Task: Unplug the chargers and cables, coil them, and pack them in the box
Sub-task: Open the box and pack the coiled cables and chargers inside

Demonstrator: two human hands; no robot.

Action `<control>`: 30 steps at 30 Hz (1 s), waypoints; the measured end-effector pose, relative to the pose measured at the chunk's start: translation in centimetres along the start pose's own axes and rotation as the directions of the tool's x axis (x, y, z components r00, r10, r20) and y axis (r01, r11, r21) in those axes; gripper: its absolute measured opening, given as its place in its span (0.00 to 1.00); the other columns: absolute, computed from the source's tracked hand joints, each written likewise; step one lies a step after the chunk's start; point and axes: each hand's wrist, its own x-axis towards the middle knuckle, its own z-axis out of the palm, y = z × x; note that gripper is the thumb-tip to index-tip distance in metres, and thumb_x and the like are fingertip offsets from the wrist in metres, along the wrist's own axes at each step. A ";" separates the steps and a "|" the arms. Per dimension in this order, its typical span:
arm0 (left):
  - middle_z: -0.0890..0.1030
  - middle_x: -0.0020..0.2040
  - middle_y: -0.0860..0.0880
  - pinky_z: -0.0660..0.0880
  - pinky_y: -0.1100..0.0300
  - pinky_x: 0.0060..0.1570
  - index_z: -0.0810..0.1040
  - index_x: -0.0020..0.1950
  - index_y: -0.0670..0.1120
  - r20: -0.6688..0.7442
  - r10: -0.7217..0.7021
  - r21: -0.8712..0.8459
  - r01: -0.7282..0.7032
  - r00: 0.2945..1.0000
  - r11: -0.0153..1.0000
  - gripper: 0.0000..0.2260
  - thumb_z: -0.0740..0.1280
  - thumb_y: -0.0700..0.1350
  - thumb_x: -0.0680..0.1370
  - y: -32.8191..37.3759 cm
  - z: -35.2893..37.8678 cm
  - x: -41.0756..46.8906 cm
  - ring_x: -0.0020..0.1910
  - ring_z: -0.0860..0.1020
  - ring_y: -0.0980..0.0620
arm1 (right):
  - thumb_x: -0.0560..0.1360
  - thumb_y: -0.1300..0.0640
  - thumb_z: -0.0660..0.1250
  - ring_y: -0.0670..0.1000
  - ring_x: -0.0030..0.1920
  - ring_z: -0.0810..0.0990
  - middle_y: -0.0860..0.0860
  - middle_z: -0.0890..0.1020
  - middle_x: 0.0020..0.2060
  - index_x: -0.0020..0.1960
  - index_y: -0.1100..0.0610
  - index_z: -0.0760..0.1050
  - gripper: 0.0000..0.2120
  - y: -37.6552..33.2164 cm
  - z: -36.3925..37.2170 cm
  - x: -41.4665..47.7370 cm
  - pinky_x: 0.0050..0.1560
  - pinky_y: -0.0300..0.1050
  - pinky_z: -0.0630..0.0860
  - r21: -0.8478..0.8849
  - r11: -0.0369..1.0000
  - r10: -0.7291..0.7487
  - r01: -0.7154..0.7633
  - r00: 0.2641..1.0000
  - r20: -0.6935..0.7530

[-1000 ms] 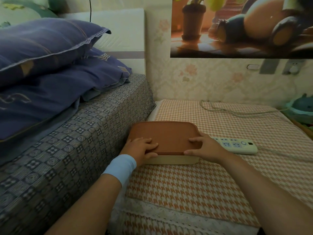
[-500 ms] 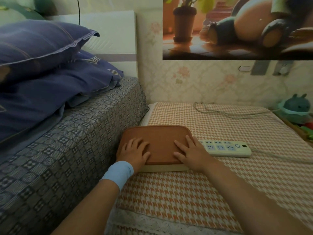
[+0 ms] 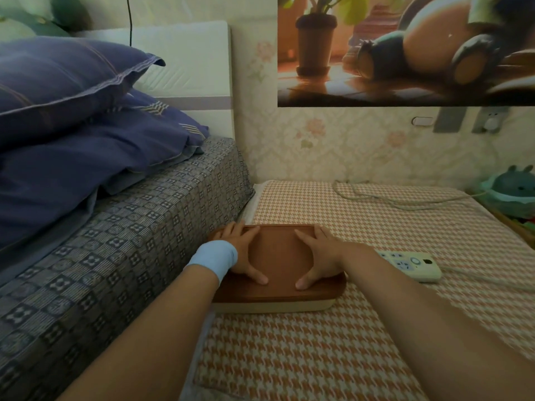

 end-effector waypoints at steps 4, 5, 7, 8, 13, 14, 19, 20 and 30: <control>0.33 0.79 0.51 0.39 0.33 0.72 0.32 0.77 0.59 0.114 0.042 0.026 -0.045 0.993 0.999 0.64 0.70 0.77 0.56 -0.6 0.0 2.8 0.77 0.34 0.43 | 0.57 0.26 0.77 0.57 0.79 0.29 0.53 0.29 0.79 0.79 0.40 0.30 0.70 0.0 -0.9 1.7 0.78 0.68 0.45 -0.043 0.999 -0.005 0.008 0.998 0.068; 0.34 0.79 0.52 0.39 0.32 0.72 0.34 0.77 0.60 0.108 0.057 -0.009 -0.056 0.993 0.998 0.63 0.70 0.76 0.57 -1.0 0.4 3.3 0.77 0.34 0.44 | 0.57 0.26 0.76 0.57 0.79 0.29 0.53 0.30 0.79 0.79 0.40 0.30 0.70 0.1 -1.0 2.0 0.78 0.68 0.45 -0.055 0.998 -0.002 0.006 0.997 0.079; 0.36 0.79 0.53 0.38 0.32 0.72 0.36 0.78 0.60 0.078 0.078 -0.069 -0.072 0.994 0.995 0.62 0.70 0.76 0.57 -1.6 1.0 3.8 0.78 0.35 0.46 | 0.56 0.24 0.75 0.57 0.80 0.33 0.53 0.31 0.80 0.79 0.40 0.30 0.70 0.3 -1.5 2.6 0.78 0.68 0.47 -0.095 0.995 0.013 -0.004 0.995 0.100; 0.36 0.79 0.53 0.37 0.33 0.72 0.36 0.78 0.59 0.073 0.082 -0.089 -0.075 0.994 0.993 0.62 0.70 0.76 0.57 -1.8 1.3 3.9 0.78 0.35 0.47 | 0.55 0.23 0.74 0.58 0.80 0.34 0.53 0.32 0.80 0.79 0.41 0.30 0.71 0.2 -1.7 2.9 0.78 0.67 0.48 -0.117 0.993 0.024 -0.010 0.993 0.113; 0.34 0.79 0.52 0.35 0.35 0.72 0.36 0.79 0.56 0.023 0.064 -0.110 -0.061 0.998 0.992 0.63 0.68 0.78 0.57 -1.9 2.1 3.5 0.77 0.34 0.48 | 0.56 0.23 0.74 0.57 0.80 0.31 0.53 0.29 0.79 0.79 0.44 0.28 0.72 -0.2 -1.7 3.0 0.78 0.67 0.46 -0.124 0.992 0.052 -0.035 0.989 0.140; 0.34 0.79 0.51 0.35 0.37 0.73 0.36 0.79 0.56 0.003 0.042 -0.126 -0.042 0.999 0.991 0.63 0.67 0.79 0.57 -1.9 2.4 3.0 0.77 0.34 0.48 | 0.58 0.24 0.74 0.56 0.79 0.30 0.53 0.29 0.79 0.80 0.45 0.28 0.71 -0.1 -1.4 2.6 0.78 0.67 0.45 -0.096 0.995 0.038 -0.026 0.991 0.131; 0.36 0.79 0.47 0.36 0.40 0.74 0.40 0.80 0.56 -0.065 -0.169 -0.232 0.150 0.983 0.961 0.59 0.59 0.82 0.58 -1.2 4.3 -0.6 0.78 0.37 0.48 | 0.69 0.27 0.67 0.54 0.78 0.27 0.52 0.30 0.79 0.81 0.49 0.32 0.60 0.5 1.4 -0.5 0.79 0.61 0.40 0.088 0.996 -0.024 0.020 0.999 0.045; 0.37 0.80 0.47 0.37 0.40 0.74 0.41 0.80 0.56 -0.076 -0.192 -0.242 0.168 0.979 0.956 0.57 0.57 0.82 0.60 -0.9 4.5 -1.3 0.78 0.37 0.48 | 0.71 0.27 0.64 0.54 0.78 0.27 0.53 0.31 0.79 0.82 0.49 0.33 0.56 0.4 2.0 -1.1 0.79 0.60 0.39 0.105 0.994 -0.031 0.029 0.999 0.019; 0.37 0.80 0.49 0.36 0.44 0.75 0.40 0.79 0.59 -0.140 -0.118 -0.136 0.099 0.983 0.986 0.51 0.48 0.83 0.63 -0.3 6.4 -6.0 0.78 0.37 0.46 | 0.67 0.20 0.58 0.52 0.78 0.26 0.49 0.32 0.80 0.82 0.44 0.37 0.55 -0.3 5.3 -5.3 0.79 0.58 0.40 0.153 0.986 -0.048 0.065 0.993 -0.110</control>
